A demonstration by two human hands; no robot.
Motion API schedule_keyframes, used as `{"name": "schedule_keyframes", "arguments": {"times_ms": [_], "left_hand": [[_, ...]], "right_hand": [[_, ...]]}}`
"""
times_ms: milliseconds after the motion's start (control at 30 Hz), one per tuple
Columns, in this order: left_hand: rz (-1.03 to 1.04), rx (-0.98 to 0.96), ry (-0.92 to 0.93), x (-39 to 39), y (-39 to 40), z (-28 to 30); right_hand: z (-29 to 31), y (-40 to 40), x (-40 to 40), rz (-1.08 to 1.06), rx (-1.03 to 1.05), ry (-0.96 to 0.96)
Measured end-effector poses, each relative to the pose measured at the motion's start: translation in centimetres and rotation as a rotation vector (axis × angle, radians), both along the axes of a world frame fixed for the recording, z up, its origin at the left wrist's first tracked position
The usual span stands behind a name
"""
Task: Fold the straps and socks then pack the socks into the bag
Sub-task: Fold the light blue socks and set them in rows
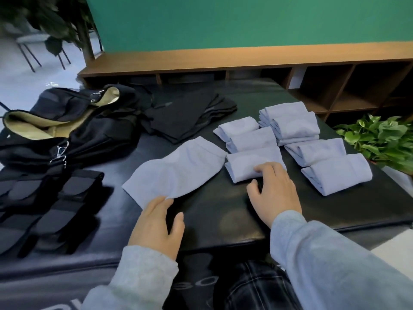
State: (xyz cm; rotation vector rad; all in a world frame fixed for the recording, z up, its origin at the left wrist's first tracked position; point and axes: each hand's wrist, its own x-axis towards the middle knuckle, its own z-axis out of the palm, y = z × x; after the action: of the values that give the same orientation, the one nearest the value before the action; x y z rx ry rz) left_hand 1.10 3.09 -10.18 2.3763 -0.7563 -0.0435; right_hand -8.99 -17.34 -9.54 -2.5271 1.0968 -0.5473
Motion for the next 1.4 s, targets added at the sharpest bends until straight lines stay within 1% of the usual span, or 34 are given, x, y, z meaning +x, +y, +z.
{"name": "schedule_keyframes", "arguments": {"times_ms": [67,167,200,267,333,433,467,567,600,700,800,933,1067,1167,1333,1400], "left_hand": [[-0.017,-0.057,-0.057,-0.2,1.1,-0.3],[-0.096,-0.089,-0.213,0.2,2.1,-1.3],[-0.126,-0.115,-0.227,0.2,2.1,-1.6],[-0.151,-0.171,-0.213,-0.4,1.7,-1.6],[-0.159,-0.207,-0.199,-1.3,1.1,-1.9],[-0.217,-0.265,-0.201,-2.6,0.3,-2.2],[-0.248,-0.278,-0.196,-3.0,0.1,-2.3],[-0.315,-0.324,-0.119,-4.1,-0.6,-2.4],[-0.338,-0.341,-0.101,-4.4,-0.8,-2.3],[-0.403,-0.389,-0.125,-4.5,-1.1,-2.0],[-0.334,-0.370,-0.225,-3.1,-0.3,-2.4],[-0.288,-0.239,-0.332,-0.7,1.0,-2.8],[-0.224,-0.088,-0.303,0.1,1.9,-3.1],[-0.192,-0.124,-0.282,0.6,2.2,-3.4],[-0.336,-0.216,-0.203,1.9,2.3,-3.7],[-0.353,-0.206,-0.220,2.0,2.3,-3.4]], "right_hand": [[0.1,0.0,0.1,-0.015,0.013,-0.020],[0.2,0.0,0.2,-0.015,0.024,-0.047],[0.2,-0.1,0.2,-0.015,0.023,-0.049],[0.1,-0.1,0.2,-0.014,0.017,-0.048],[-0.1,0.0,0.0,0.026,-0.026,-0.089],[-0.4,1.3,-0.6,0.210,-0.212,-0.221],[-0.7,2.0,-0.9,0.276,-0.244,-0.260],[-1.8,5.2,-1.5,0.363,-0.157,-0.317],[-2.2,6.3,-1.6,0.375,-0.139,-0.309],[-3.3,8.4,-1.9,0.427,-0.171,-0.240],[-3.4,8.7,-2.0,0.429,-0.187,-0.219],[-3.3,8.6,-2.1,0.415,-0.224,-0.222],[-3.4,8.7,-1.9,0.416,-0.247,-0.216],[-3.5,8.6,-1.7,0.391,-0.224,-0.234],[-3.3,9.0,-0.8,0.270,-0.208,-0.263],[-3.4,9.1,-0.6,0.250,-0.235,-0.256]]}}
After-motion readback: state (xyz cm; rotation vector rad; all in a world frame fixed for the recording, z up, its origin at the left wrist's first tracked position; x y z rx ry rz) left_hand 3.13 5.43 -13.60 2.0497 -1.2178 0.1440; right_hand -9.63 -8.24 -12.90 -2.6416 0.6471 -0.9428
